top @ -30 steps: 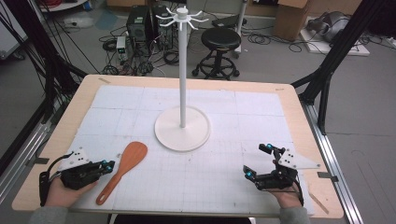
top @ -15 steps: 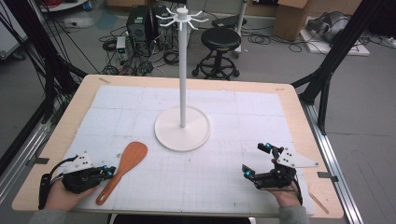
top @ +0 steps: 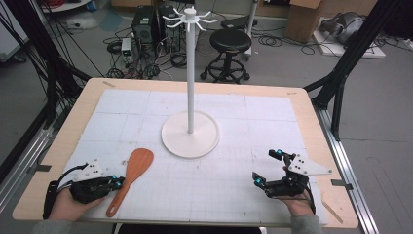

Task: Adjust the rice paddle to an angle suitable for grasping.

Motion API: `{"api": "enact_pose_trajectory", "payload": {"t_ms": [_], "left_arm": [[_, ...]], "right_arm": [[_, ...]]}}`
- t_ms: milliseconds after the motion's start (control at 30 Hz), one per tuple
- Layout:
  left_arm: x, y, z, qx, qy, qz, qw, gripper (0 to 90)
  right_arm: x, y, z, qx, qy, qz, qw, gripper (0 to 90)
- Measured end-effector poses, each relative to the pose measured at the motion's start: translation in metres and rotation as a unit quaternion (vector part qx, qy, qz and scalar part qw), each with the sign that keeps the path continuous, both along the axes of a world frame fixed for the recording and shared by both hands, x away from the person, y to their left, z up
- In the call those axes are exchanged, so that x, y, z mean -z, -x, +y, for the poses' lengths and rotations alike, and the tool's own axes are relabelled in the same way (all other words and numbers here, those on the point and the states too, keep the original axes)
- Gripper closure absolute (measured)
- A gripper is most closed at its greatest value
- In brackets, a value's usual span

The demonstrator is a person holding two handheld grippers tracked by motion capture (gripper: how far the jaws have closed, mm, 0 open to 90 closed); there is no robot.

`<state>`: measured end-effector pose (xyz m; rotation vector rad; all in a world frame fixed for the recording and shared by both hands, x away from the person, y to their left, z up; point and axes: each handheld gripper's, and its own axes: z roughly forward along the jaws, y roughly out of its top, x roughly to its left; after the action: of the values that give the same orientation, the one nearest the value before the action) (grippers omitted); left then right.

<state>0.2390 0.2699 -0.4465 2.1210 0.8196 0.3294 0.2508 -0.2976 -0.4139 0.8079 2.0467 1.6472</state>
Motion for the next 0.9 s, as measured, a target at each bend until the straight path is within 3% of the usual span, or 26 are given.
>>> {"api": "enact_pose_trajectory", "payload": {"t_ms": [67, 267, 500, 733, 900], "left_arm": [[-0.001, 0.000, -0.004, 0.005, -0.010, -0.003, 0.9999, 89.8], [0.000, -0.001, -0.012, 0.017, 0.008, 0.006, 0.9998, 89.8], [0.001, -0.002, -0.031, 0.044, 0.002, -0.001, 0.9990, 89.7], [0.001, -0.005, -0.040, 0.054, 0.001, -0.003, 0.9985, 89.7], [0.002, -0.008, -0.044, 0.060, 0.019, 0.008, 0.9980, 89.7]], "right_arm": [[0.000, 0.000, 0.000, 0.000, 0.001, 0.000, 1.0000, 0.2], [0.000, 0.000, 0.002, -0.003, 0.004, 0.002, 1.0000, 0.2], [0.001, -0.001, 0.003, -0.005, 0.008, 0.003, 1.0000, 0.2], [0.002, -0.001, 0.005, -0.005, 0.011, 0.009, 0.9999, 0.2], [0.002, -0.002, 0.005, -0.004, 0.012, 0.007, 0.9999, 0.2]]}}
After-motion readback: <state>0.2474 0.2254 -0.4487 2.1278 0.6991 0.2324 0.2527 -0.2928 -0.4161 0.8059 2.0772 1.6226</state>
